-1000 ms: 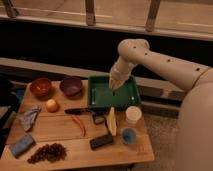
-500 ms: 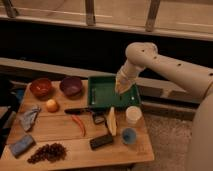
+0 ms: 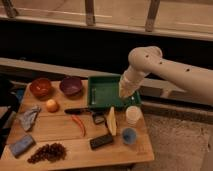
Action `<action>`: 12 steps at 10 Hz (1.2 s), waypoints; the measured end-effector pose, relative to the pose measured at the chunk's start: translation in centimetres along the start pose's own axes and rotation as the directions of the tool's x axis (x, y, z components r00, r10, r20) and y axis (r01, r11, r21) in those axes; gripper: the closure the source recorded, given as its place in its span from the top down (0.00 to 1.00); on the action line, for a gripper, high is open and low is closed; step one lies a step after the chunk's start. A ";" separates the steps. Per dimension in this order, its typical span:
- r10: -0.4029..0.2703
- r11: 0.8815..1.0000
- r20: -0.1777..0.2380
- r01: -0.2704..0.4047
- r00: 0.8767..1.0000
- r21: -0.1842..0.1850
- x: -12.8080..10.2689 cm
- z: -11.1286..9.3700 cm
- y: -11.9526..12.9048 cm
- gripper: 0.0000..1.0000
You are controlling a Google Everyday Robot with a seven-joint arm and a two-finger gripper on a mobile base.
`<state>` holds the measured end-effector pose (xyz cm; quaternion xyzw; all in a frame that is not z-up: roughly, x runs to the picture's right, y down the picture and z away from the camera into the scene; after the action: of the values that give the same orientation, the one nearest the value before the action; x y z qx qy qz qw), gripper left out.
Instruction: Place fork in plastic cup
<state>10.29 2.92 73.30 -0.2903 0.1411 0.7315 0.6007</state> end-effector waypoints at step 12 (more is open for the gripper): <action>0.108 0.994 -0.064 -0.108 0.992 -0.003 4.7 1.1 -5.5 0.00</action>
<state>14.78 8.60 72.19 -0.3071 0.1733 0.7537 0.5546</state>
